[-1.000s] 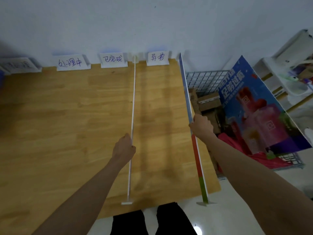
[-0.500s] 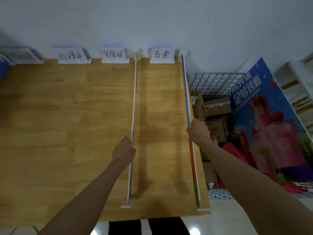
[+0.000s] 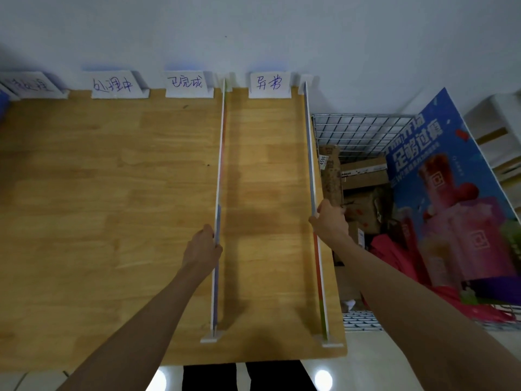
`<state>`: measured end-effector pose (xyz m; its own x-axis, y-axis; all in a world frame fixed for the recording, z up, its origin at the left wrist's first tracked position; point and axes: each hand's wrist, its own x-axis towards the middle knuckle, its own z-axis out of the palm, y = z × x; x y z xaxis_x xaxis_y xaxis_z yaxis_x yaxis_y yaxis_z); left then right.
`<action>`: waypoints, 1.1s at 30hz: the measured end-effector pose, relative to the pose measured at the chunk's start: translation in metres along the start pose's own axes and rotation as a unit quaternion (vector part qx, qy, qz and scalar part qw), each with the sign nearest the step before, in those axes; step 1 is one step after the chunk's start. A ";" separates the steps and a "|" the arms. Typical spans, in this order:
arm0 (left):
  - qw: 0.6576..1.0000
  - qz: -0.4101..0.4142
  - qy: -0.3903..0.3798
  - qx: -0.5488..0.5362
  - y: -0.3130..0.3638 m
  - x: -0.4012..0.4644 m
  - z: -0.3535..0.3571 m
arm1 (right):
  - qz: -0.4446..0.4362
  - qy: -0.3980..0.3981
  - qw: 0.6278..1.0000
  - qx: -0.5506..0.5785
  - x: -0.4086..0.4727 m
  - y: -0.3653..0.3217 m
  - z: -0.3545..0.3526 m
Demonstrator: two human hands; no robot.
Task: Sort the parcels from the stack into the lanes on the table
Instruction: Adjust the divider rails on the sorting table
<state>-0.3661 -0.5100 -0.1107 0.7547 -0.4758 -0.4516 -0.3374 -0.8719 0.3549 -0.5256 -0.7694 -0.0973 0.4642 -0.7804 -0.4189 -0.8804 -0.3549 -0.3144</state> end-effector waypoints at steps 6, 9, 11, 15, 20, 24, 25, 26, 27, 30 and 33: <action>1.000 -0.007 -0.006 0.012 0.002 -0.001 -0.006 | 0.009 -0.012 1.000 -0.001 -0.001 0.002 0.002; 1.000 -0.013 -0.012 0.005 0.003 -0.003 -0.006 | 0.010 -0.002 1.000 -0.001 0.001 0.001 0.001; 1.000 -0.016 -0.014 0.001 0.002 -0.003 -0.004 | 0.012 0.001 1.000 -0.003 0.002 0.001 -0.001; 1.000 -0.014 -0.015 -0.005 0.001 -0.003 -0.001 | 0.017 0.002 1.000 -0.005 0.002 0.001 -0.002; 1.000 -0.008 -0.005 -0.007 0.003 0.001 0.000 | 0.011 -0.007 1.000 -0.014 0.003 0.003 -0.003; 1.000 -0.005 -0.005 -0.015 0.005 0.003 -0.002 | 0.013 -0.016 1.000 -0.003 0.003 0.006 -0.004; 1.000 -0.006 -0.007 -0.016 0.005 0.003 -0.002 | 0.014 -0.019 1.000 -0.003 0.002 0.007 -0.004; 1.000 -0.008 -0.010 -0.016 0.006 0.003 -0.003 | 0.015 -0.021 1.000 -0.002 0.002 0.007 -0.005; 1.000 -0.008 -0.013 -0.016 0.007 0.003 -0.004 | 0.017 -0.022 1.000 -0.001 0.001 0.007 -0.006; 1.000 -0.016 -0.021 -0.005 0.011 0.001 -0.011 | 0.020 -0.020 1.000 0.005 -0.002 0.006 -0.013; 1.000 -0.016 -0.010 0.009 0.015 -0.003 -0.023 | -0.008 0.004 1.000 -0.016 -0.009 -0.003 -0.023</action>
<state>-0.3609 -0.5189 -0.0851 0.7538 -0.4493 -0.4795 -0.3231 -0.8888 0.3250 -0.5299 -0.7728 -0.0730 0.4770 -0.7785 -0.4079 -0.8760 -0.3835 -0.2924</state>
